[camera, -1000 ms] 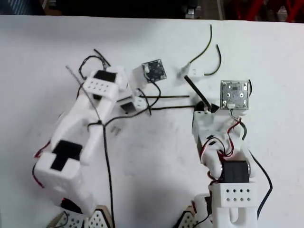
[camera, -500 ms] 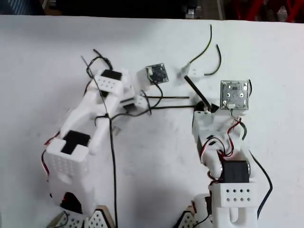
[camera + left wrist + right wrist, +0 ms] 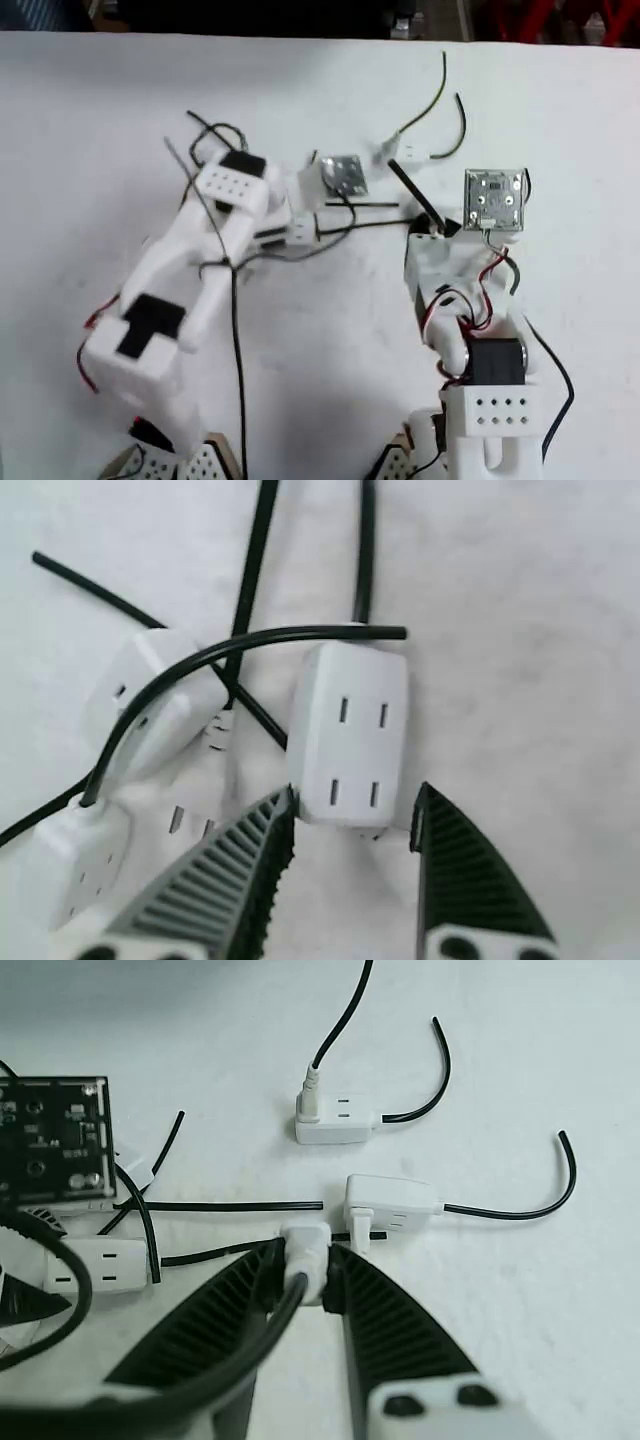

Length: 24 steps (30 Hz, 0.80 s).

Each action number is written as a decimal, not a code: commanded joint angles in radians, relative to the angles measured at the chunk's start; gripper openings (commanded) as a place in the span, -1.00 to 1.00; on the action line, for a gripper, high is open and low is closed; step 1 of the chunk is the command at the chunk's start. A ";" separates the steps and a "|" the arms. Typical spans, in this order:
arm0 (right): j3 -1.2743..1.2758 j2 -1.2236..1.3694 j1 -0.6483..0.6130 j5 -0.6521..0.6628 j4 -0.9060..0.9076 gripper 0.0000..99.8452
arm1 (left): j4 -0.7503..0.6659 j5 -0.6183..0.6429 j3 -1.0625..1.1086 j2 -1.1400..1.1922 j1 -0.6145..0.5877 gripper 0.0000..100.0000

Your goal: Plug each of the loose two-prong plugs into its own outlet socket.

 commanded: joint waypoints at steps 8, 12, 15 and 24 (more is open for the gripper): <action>-0.009 -0.016 0.007 -0.003 -0.019 -0.97 | -0.083 0.210 0.371 -0.415 0.130 -0.58; -0.009 -0.016 0.007 -0.003 -0.016 -0.97 | -0.206 0.238 0.436 -0.455 0.074 -0.36; -0.009 -0.016 0.007 -0.003 -0.016 -0.97 | -0.275 0.275 0.433 -0.443 0.050 -0.35; -0.009 -0.015 0.007 -0.003 -0.016 -0.97 | -0.322 0.192 0.430 -0.387 0.110 -0.36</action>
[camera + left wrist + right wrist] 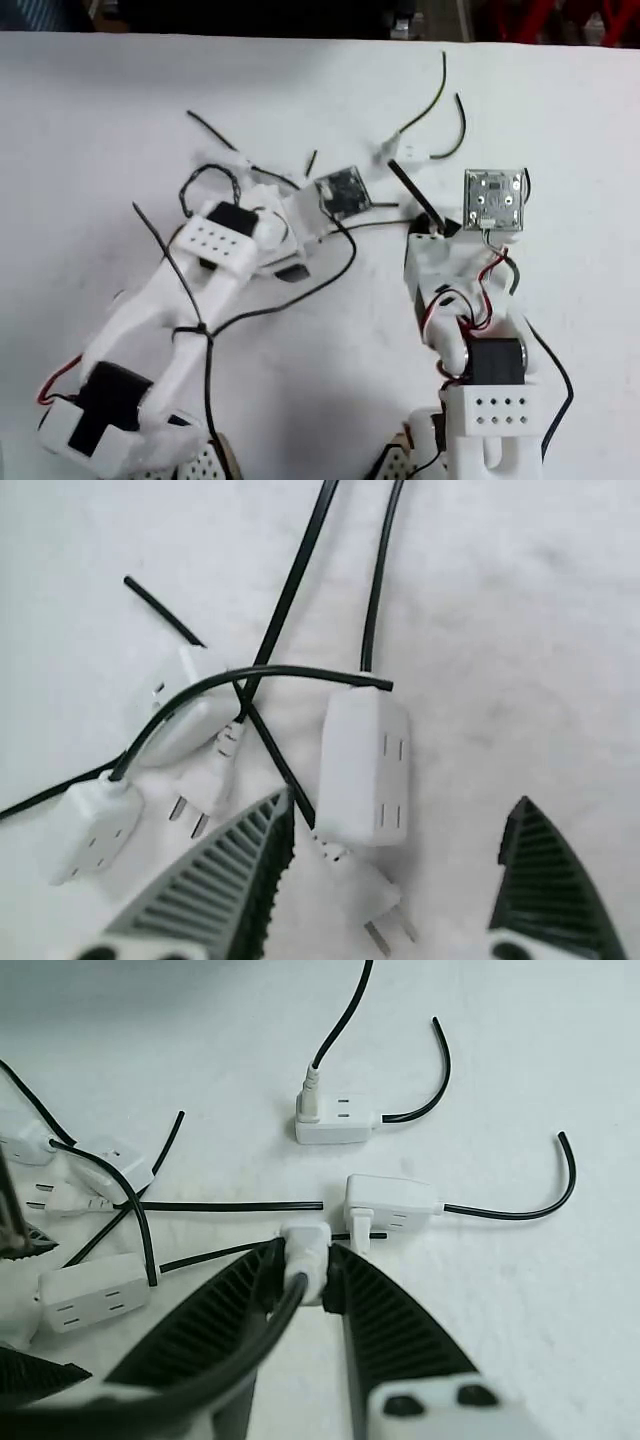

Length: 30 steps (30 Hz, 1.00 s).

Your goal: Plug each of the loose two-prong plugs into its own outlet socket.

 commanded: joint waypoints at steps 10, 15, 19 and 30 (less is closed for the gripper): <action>-0.008 -0.015 0.007 -0.003 -0.018 -0.97 | -0.055 0.080 -0.416 0.410 -0.151 -0.36; -0.008 -0.015 0.007 -0.003 -0.018 -0.97 | 0.002 0.081 -0.516 0.467 -0.182 -0.36; -0.008 -0.015 0.007 -0.003 -0.018 -0.97 | 0.044 0.078 -0.542 0.440 -0.174 -0.36; -0.008 -0.015 0.007 -0.003 -0.019 -0.97 | 0.077 -0.155 -0.560 0.463 -0.076 -0.35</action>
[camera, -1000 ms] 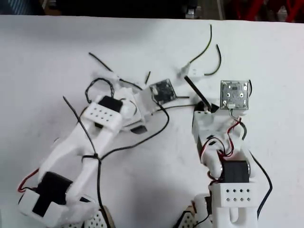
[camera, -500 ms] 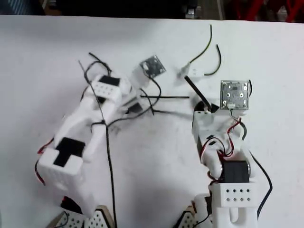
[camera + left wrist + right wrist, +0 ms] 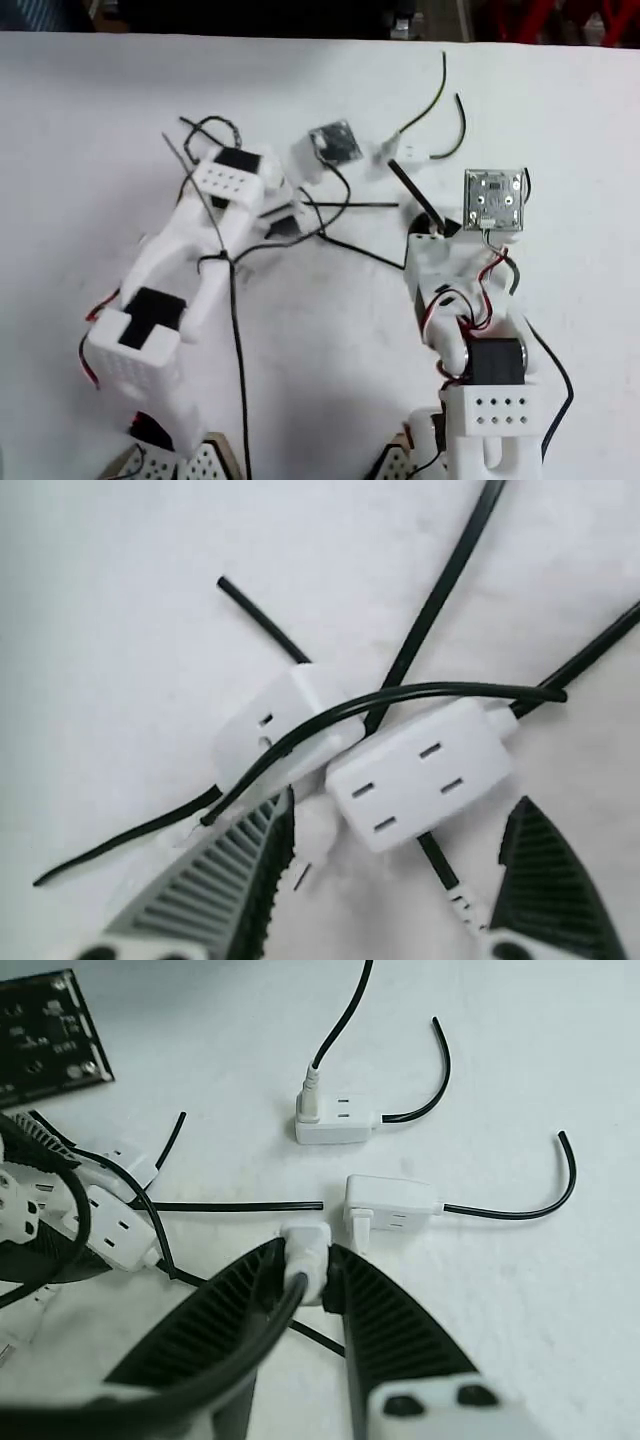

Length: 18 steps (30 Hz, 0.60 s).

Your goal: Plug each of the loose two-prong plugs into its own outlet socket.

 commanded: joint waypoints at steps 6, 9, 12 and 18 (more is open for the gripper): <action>-0.008 -0.015 0.007 -0.002 -0.019 -0.97 | 0.003 -0.089 -0.190 0.140 0.050 -0.36; -0.008 -0.015 0.007 -0.002 -0.019 -0.97 | 0.005 -0.092 -0.249 0.219 0.050 -0.36; -0.008 -0.015 0.007 -0.002 -0.019 -0.97 | 0.017 -0.094 -0.269 0.271 0.044 -0.39; -0.008 -0.015 0.005 -0.002 -0.019 -0.97 | 0.187 -0.196 -0.270 0.277 0.050 -0.59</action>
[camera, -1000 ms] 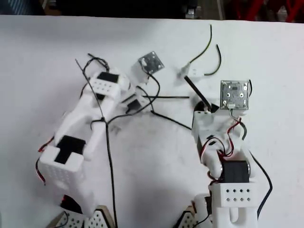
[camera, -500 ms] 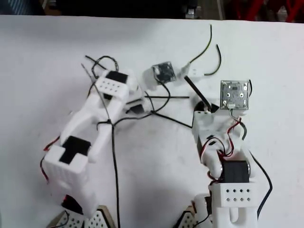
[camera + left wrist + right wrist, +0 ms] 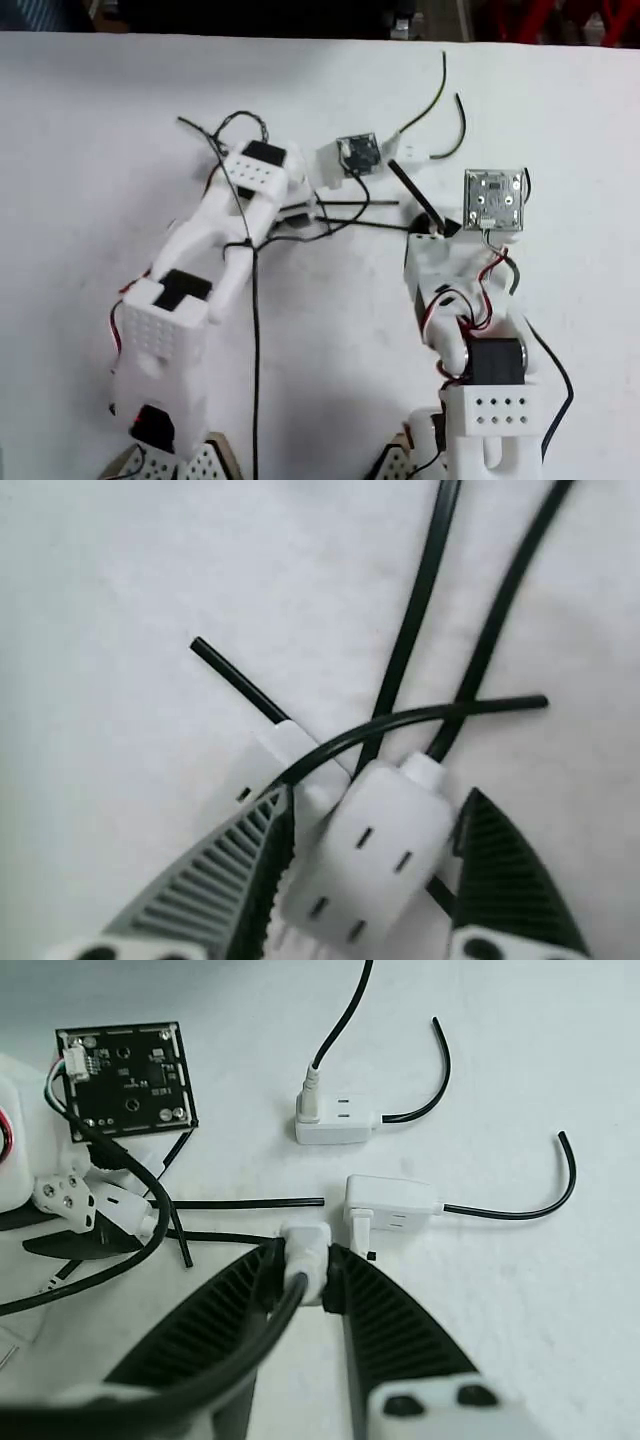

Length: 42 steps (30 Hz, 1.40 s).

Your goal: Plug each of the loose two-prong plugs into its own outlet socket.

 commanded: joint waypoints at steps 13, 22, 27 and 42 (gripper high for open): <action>-0.008 -0.015 0.005 0.025 -0.019 -0.97 | 0.387 0.048 0.000 -0.068 0.022 -0.63; -0.008 -0.015 0.007 0.028 -0.018 -0.97 | 0.436 0.230 0.003 -0.076 0.101 -0.53; -0.008 -0.015 0.008 0.031 -0.016 -0.97 | 0.428 0.404 0.012 -0.082 0.177 -0.65; -0.008 -0.015 0.008 0.031 -0.015 -0.97 | 0.413 0.732 0.063 -0.378 0.186 -0.39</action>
